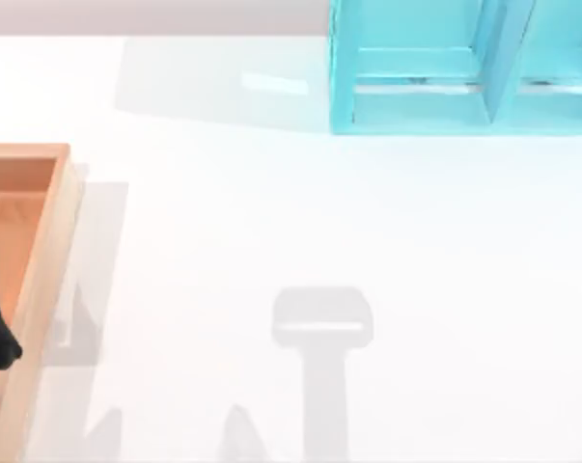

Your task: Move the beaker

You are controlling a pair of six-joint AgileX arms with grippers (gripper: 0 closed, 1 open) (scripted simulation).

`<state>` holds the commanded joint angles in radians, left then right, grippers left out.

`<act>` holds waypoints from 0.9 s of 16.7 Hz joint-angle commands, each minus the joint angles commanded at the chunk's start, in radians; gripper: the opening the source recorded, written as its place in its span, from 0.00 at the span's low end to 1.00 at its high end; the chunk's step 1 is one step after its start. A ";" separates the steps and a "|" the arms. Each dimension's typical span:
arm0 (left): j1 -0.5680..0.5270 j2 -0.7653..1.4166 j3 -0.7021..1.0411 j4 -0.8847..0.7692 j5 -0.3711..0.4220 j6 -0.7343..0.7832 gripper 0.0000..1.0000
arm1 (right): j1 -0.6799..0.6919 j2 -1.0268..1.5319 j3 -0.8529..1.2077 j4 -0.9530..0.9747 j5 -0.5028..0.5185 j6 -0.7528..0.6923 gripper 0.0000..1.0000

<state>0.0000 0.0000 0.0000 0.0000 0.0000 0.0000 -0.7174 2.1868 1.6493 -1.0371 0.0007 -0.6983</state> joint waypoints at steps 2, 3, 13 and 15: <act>0.000 0.000 0.000 0.000 0.000 0.000 1.00 | 0.000 0.000 0.000 0.000 0.000 0.000 0.45; 0.000 0.000 0.000 0.000 0.000 0.000 1.00 | 0.000 0.000 0.000 0.000 0.000 0.000 0.53; 0.000 0.000 0.000 0.000 0.000 0.000 1.00 | 0.000 0.000 0.000 0.000 0.000 0.000 1.00; 0.000 0.000 0.000 0.000 0.000 0.000 1.00 | 0.000 0.000 0.000 0.000 0.000 0.000 1.00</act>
